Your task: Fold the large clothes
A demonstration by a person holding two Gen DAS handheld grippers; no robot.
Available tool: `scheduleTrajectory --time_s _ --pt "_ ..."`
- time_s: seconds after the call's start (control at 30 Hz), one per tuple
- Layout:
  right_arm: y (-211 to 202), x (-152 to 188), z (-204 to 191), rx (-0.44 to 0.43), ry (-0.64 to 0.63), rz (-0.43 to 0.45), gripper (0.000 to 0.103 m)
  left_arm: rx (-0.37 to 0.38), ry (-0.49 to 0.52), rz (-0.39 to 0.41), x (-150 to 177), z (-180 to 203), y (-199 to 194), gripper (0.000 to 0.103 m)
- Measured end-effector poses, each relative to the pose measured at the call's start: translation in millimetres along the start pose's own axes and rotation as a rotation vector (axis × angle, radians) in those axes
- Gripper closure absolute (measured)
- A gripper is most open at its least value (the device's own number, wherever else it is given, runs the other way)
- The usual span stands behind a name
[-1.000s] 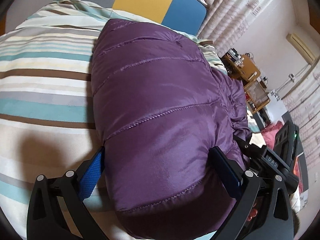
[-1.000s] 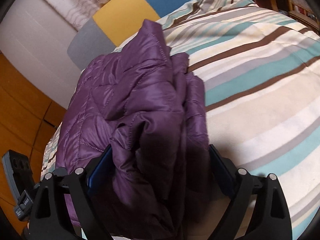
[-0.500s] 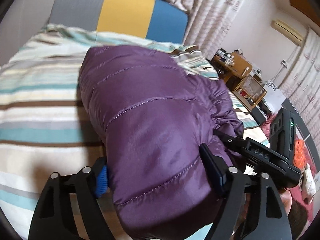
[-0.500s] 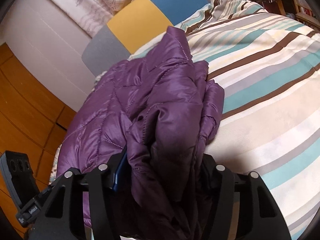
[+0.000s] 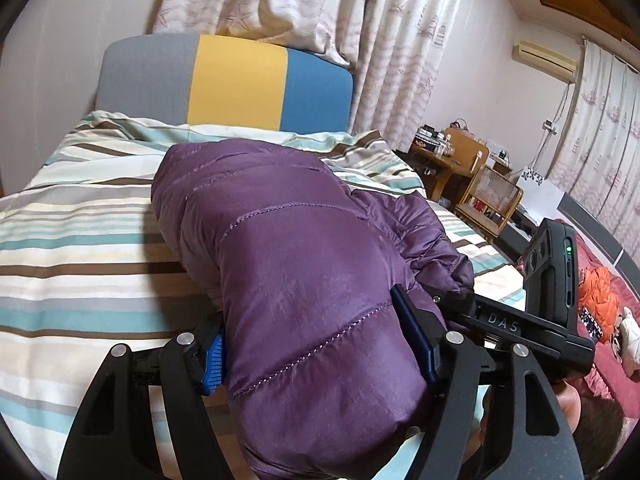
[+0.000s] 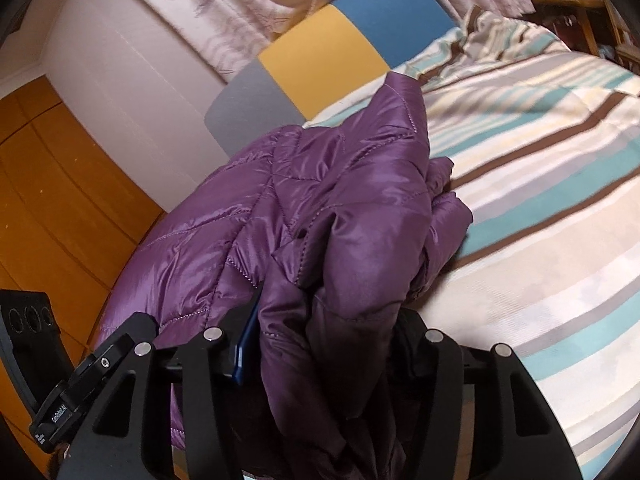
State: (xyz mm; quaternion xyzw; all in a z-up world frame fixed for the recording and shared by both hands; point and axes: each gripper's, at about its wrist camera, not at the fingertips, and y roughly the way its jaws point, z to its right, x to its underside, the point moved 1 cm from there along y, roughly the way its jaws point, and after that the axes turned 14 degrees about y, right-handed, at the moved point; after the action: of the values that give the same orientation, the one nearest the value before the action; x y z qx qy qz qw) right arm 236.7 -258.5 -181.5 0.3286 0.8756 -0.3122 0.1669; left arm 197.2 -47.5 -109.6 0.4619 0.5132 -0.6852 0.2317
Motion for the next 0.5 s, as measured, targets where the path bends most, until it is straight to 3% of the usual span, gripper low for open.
scheduleTrajectory --time_s 0.5 --pt "66.7 17.5 -79.2 -0.053 -0.175 -0.086 0.049 -0.127 -0.119 0.077 23.3 -66.2 -53.4 0.032"
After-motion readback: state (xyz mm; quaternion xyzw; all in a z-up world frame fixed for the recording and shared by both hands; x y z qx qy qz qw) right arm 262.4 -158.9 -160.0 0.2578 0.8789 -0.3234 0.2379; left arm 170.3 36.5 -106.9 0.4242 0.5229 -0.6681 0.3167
